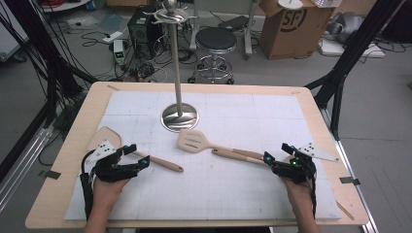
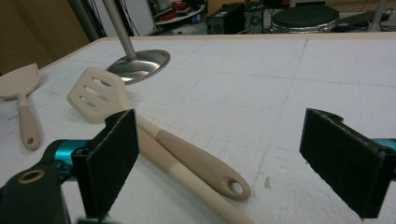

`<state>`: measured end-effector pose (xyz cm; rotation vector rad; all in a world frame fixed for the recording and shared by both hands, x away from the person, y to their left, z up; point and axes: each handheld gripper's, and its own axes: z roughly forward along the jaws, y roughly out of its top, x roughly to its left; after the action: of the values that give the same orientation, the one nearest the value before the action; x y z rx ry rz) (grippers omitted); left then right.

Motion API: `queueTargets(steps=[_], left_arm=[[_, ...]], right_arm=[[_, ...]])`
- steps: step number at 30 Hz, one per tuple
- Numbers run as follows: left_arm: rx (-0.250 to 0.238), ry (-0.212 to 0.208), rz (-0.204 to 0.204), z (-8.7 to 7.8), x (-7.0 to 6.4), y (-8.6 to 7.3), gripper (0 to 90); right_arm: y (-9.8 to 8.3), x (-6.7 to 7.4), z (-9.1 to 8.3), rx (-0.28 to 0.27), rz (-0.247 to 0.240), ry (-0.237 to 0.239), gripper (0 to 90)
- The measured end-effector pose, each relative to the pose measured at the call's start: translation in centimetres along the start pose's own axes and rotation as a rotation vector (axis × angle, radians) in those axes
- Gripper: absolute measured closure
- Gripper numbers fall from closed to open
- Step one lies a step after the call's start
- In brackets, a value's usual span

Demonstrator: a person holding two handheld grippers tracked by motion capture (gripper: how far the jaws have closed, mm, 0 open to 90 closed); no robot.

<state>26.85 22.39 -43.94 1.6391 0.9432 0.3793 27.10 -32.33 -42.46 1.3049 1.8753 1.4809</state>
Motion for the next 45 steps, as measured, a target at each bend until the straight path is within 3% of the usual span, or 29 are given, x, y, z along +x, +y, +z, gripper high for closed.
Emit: queueTargets(steps=[14, 15, 16, 17, 18, 19, 20, 21, 22, 25, 27, 30, 34, 38, 41, 43, 45], left_arm=[[0.005, -0.005, -0.031, 0.3, 0.5, -0.1, 28.5], [0.003, 0.003, -0.035, 0.3, 0.5, -0.1, 42.6], [0.002, 0.012, -0.032, 0.3, 0.7, -0.1, 42.6], [-0.008, 0.012, -0.046, 0.3, 1.0, -0.1, 56.7], [-0.014, 0.006, -0.06, 0.3, 1.2, -0.1, 60.1], [-0.01, 0.015, -0.079, 0.4, 1.5, -0.1, 60.1], [0.012, 0.033, -0.092, 0.5, 1.8, 0.0, 66.0], [0.03, 0.039, -0.076, 0.6, 1.8, 0.1, 66.0], [0.046, 0.051, -0.063, 0.8, 1.8, 0.3, 74.1], [0.061, 0.05, -0.078, 1.0, 2.0, 0.5, 85.6], [0.084, 0.08, -0.073, 1.3, 2.2, 0.6, 89.7], [0.146, 0.099, -0.102, 1.8, 3.1, 0.7, 89.8], [0.189, 0.115, -0.163, 2.5, 4.7, 0.3, 89.8], [0.232, 0.156, -0.146, 3.3, 5.7, 0.2, 89.9], [0.239, 0.162, -0.16, 3.6, 6.3, 0.4, 90.0], [0.283, 0.177, -0.154, 3.9, 6.7, 0.5, 90.0], [0.311, 0.17, -0.172, 4.0, 7.0, 0.6, 90.0]], right_arm=[[0.0, 0.1, 0.0, -0.003, -0.003, 0.001, 11.1], [0.0, 0.1, -0.1, -0.004, 0.0, 0.001, 11.1], [0.0, 0.1, -0.1, -0.004, 0.0, 0.001, 11.1], [0.0, 0.0, -0.1, -0.005, 0.0, 0.0, 11.1], [-0.1, 0.0, -0.1, -0.005, 0.001, -0.001, 11.1], [-0.1, 0.0, -0.1, -0.005, 0.001, -0.001, 11.1], [-0.1, 0.0, -0.1, -0.005, 0.0, -0.001, 11.1], [-0.1, 0.0, -0.1, -0.005, 0.0, -0.001, 11.1], [-0.1, 0.1, -0.1, -0.004, 0.004, 0.001, 11.1], [-0.1, 0.0, -0.1, -0.008, 0.003, 0.0, 11.1], [-0.1, 0.0, -0.1, -0.008, 0.007, -0.001, 11.1], [-0.1, 0.0, -0.1, -0.007, 0.005, -0.001, 11.1], [-0.2, 0.1, -0.2, -0.004, 0.006, -0.002, 11.2], [-0.2, 0.1, -0.1, 0.001, 0.0, -0.001, 11.3], [-0.2, 0.3, 0.0, 0.005, -0.005, 0.007, 14.5], [-0.2, 0.4, 0.0, 0.007, -0.01, 0.008, 14.5], [-0.2, 0.5, 0.0, 0.008, -0.012, 0.007, 14.5]])
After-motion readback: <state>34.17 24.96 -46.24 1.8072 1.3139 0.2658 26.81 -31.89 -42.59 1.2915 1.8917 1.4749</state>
